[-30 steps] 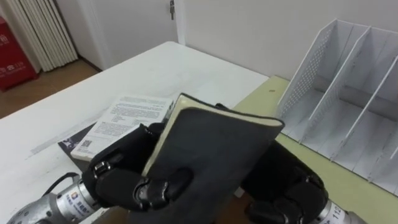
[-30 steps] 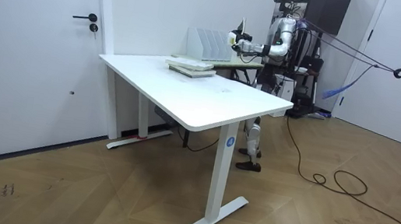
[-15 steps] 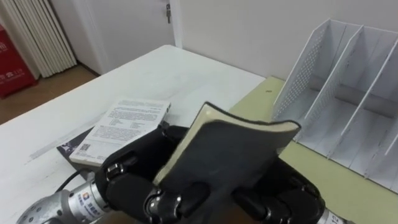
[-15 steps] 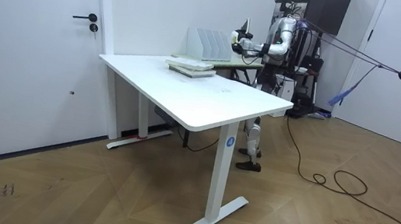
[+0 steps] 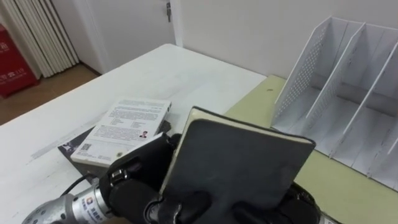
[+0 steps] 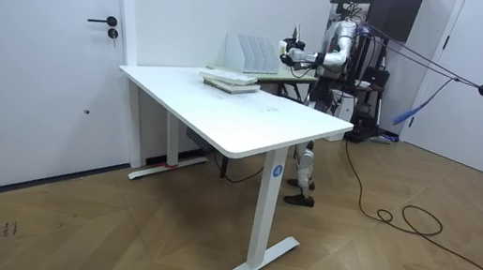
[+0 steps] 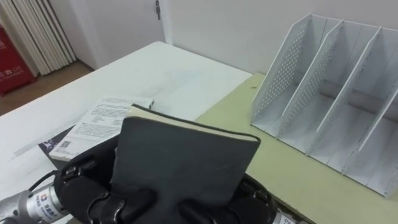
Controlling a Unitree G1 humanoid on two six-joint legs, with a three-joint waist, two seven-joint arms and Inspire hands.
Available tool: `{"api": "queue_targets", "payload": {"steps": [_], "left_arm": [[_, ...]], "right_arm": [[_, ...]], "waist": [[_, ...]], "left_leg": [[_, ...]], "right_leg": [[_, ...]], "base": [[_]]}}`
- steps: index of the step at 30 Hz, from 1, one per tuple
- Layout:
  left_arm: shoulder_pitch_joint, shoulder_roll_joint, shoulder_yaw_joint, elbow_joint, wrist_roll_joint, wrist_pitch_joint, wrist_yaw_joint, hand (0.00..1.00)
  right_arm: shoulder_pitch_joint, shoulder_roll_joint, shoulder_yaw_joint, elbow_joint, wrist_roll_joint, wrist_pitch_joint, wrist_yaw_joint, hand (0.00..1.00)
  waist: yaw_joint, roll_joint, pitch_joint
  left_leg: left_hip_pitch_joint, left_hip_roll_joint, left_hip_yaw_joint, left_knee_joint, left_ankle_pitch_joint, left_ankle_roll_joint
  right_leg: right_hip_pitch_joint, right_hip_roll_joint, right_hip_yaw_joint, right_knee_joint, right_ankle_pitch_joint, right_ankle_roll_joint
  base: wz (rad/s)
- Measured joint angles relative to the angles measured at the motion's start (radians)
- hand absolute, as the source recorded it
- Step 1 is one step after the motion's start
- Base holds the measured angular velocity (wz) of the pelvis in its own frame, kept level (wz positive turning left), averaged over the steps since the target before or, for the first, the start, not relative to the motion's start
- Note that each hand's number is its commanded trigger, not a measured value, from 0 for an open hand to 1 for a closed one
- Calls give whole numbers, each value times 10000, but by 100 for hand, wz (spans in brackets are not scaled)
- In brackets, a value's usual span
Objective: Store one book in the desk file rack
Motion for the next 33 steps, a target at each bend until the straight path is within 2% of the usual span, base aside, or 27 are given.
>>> {"api": "queue_targets", "payload": {"steps": [3, 7, 11, 14, 18, 22, 24, 26, 28, 32, 33], "left_arm": [[2, 201, 0, 97, -4, -4, 189, 0], [2, 232, -1, 415, -1, -14, 359, 0], [191, 296, -3, 901, 42, -58, 710, 0], [387, 282, 2, 1281, 697, -61, 1012, 0], [794, 271, 55, 2192, 2011, -78, 1245, 0], [1477, -111, 41, 3145, 3049, -99, 1524, 0], [1682, -212, 16, 3569, 3128, -83, 1707, 0], [1681, -426, 18, 4041, 3321, -92, 1794, 0], [1671, -825, -5, 4800, 3935, -106, 1870, 0], [1688, -1213, -162, 6056, 4599, -101, 2185, 0], [1711, -1338, -186, 6406, 4907, -101, 2295, 0]], "right_arm": [[10, -139, 107, 3, -17, 13, -36, 100], [16, -552, 278, 5, -189, 205, -257, 100], [-33, -636, 184, -7, -642, 217, -625, 100], [-156, -618, -211, -6, -930, 229, -935, 100], [-351, -420, -1340, -202, -1603, 216, -1663, 100], [-563, -373, -1878, -405, -2014, 193, -2475, 100], [-713, -375, -1931, -407, -2040, 180, -2826, 100], [-842, -373, -2009, -414, -2109, 173, -3208, 100], [-1050, -373, -2101, -565, -2450, 173, -3758, 100], [-1343, -277, -2224, -815, -2604, 99, -4790, 100], [-1347, -159, -2371, -1032, -3056, 96, -5163, 100]], "waist": [[5, -45, 6], [177, -156, 6], [163, -236, 10], [73, -285, 31], [-184, -379, 47], [-476, -457, 48], [-619, -517, 38], [-624, -577, 56], [-690, -627, 43], [-693, -771, 79], [-722, -809, 84]], "left_leg": [[-14, 2, 0, 14, 1, 0], [-9, -12, -29, 29, 1, 1], [17, -35, -78, 24, 2, 3], [23, -61, -61, 14, 8, 13], [43, -73, -52, -3, 17, 28], [57, -136, -61, -52, 24, 24], [46, -132, -79, -45, 30, 15], [15, -127, -60, -48, 33, 12], [47, -136, -55, -48, 33, 12], [63, -122, -67, -45, 33, 11], [36, -115, -68, -47, 32, 10]], "right_leg": [[0, 1, 4, 34, 0, 0], [-88, -83, 2, 228, -63, 17], [-47, -73, -22, 240, -68, 23], [-2, -69, -35, 198, -68, 25], [-11, -64, -57, 164, -68, 32], [59, -55, -62, 154, -74, 35], [-1, -39, -39, 156, -79, 36], [-62, -24, 25, 159, -75, 30], [-34, -30, 51, 163, -75, 31], [-9, -6, 62, 136, -70, 24], [-16, 3, 58, 132, -67, 20]], "base": [[0], [-1], [0], [1], [1], [0], [0], [-7], [-3], [0], [0]]}}
